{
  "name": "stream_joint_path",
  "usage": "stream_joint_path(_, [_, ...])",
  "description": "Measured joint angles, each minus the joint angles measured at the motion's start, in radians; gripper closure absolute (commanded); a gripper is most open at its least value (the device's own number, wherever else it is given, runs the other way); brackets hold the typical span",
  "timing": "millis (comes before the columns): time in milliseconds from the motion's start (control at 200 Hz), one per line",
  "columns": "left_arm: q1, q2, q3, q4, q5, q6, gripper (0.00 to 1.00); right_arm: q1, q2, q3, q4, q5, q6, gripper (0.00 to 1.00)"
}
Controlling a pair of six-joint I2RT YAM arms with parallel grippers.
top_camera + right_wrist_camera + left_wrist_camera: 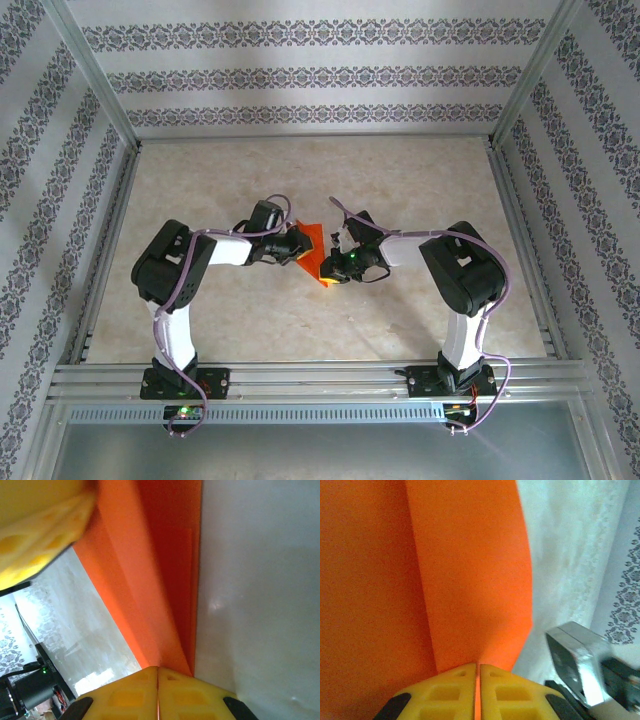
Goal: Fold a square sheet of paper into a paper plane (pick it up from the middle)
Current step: Fourth fold the wing at the center of the table.
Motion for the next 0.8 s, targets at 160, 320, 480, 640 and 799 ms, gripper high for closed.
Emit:
stream_joint_path(160, [-0.019, -0.097, 0.0, -0.023, -0.002, 0.037, 0.89, 0.0, 0.006, 0.021, -0.042, 0.005, -0.039, 0.9])
stream_joint_path(320, [-0.06, -0.113, 0.0, -0.064, -0.018, 0.077, 0.9, 0.0, 0.013, 0.039, -0.075, 0.006, -0.073, 0.9])
stream_joint_path(480, [-0.08, -0.097, 0.0, -0.103, -0.028, 0.104, 0.9, 0.0, 0.016, 0.047, -0.09, 0.006, -0.086, 0.9])
stream_joint_path(640, [-0.082, -0.06, 0.0, -0.118, -0.05, 0.114, 0.9, 0.0, 0.017, 0.049, -0.093, 0.006, -0.097, 0.9])
stream_joint_path(799, [-0.082, -0.029, 0.002, -0.126, -0.071, 0.114, 0.91, 0.0, 0.017, 0.05, -0.095, 0.006, -0.1, 0.9])
